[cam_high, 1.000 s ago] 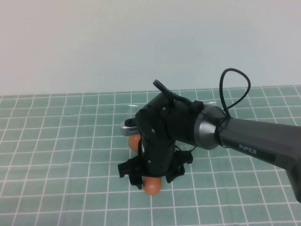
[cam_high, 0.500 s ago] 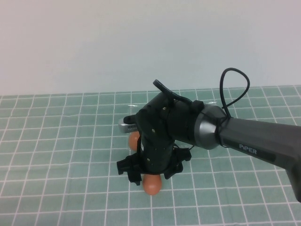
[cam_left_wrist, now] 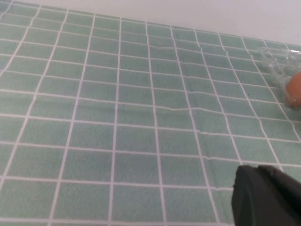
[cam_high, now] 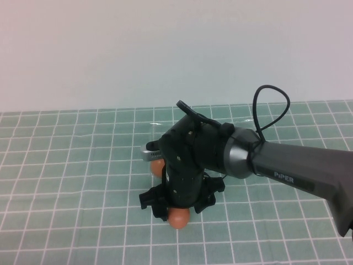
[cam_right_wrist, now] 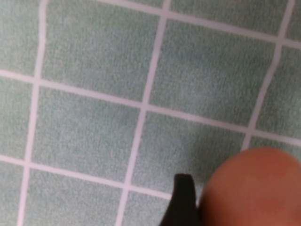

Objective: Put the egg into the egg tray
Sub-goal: Pick up the egg, then place the egg in the egg tray

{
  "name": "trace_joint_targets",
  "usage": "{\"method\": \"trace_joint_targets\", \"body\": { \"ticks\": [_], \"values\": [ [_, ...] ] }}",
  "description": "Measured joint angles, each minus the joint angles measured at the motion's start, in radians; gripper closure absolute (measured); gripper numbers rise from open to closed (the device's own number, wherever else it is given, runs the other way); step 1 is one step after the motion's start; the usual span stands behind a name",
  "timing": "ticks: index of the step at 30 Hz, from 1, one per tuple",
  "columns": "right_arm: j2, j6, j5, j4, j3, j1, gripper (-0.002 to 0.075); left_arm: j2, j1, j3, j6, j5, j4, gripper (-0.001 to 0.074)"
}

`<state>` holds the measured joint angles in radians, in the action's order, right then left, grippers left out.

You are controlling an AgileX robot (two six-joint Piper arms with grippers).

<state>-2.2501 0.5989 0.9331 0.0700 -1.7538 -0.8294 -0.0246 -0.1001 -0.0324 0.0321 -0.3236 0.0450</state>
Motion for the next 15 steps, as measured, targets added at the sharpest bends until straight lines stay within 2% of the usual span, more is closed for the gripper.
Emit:
{"method": "trace_joint_targets", "body": {
  "ticks": [7, 12, 15],
  "values": [
    [0.0, 0.0, -0.022, 0.0, 0.0, 0.0, 0.0176, 0.0, 0.0, 0.0, 0.0, 0.0, 0.0, 0.0736],
    [0.0, -0.004, -0.022, 0.0, 0.0, 0.0, 0.0298, 0.0, 0.0, 0.0, 0.0, 0.0, 0.0, 0.0736],
    [0.0, -0.006, -0.013, -0.002, 0.0, 0.0, 0.0312, 0.0, 0.0, 0.0, 0.0, 0.0, 0.0, 0.0736]
  ]
}}
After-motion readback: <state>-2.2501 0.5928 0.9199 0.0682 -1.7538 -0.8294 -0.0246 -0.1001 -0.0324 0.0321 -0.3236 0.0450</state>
